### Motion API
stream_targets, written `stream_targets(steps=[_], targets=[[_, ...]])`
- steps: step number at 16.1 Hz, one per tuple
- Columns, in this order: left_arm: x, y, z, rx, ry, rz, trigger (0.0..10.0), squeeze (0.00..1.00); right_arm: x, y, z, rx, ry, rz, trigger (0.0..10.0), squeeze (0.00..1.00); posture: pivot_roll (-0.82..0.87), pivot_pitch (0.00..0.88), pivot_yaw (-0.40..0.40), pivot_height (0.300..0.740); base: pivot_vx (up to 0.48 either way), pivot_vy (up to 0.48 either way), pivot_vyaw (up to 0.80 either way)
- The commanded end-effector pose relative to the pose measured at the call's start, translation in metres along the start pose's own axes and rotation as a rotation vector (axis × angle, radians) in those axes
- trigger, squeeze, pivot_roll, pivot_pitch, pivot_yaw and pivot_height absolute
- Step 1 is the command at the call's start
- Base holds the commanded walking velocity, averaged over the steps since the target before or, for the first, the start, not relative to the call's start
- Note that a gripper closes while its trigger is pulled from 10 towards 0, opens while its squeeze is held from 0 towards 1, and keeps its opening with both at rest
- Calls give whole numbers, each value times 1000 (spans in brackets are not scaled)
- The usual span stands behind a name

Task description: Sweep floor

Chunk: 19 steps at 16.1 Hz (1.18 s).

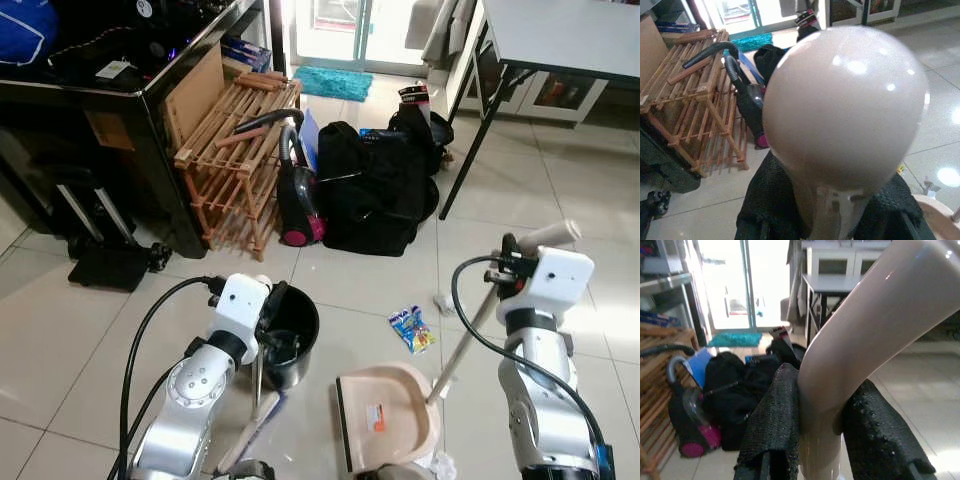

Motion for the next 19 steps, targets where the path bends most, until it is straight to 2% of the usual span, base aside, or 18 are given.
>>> stream_targets(steps=[1,8,10,12,16,19], targets=[[-4,5,-5,-9,-35,-21,10000,0,0,8,-3,-23,-12,-18,10000,0,-63,68,3,740,0,0,-800],[-10,10,-14,-2,-78,-51,10000,0,4,13,-6,-24,-11,-17,10000,0,-75,76,5,740,0,0,-800],[-10,12,-12,-7,-61,-65,10000,0,2,15,-6,-21,-10,-18,10000,0,-75,74,3,740,0,0,-800],[-15,22,-2,-22,-9,-93,10000,0,-1,17,-7,-11,-14,-12,10000,0,-74,73,4,740,0,0,-800],[-19,28,1,-67,12,-99,10000,0,-2,18,-9,16,-20,3,10000,0,-70,80,3,740,0,0,-800],[-22,31,2,-33,40,-104,10000,0,-2,20,-2,10,-5,13,10000,0,-73,87,-5,740,0,0,-800]])
Point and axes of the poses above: a point about 5 cm out from each wrist's last joint towards the gripper, its own x axis pointing back from the gripper into the wrist, its own y axis along the axis of the wrist's last joint, z = x × y, the point moved 5 cm from there along -x, pointing out of the wrist towards the gripper, and after that the axes turned 3 degrees about x, right-handed, at the moved point
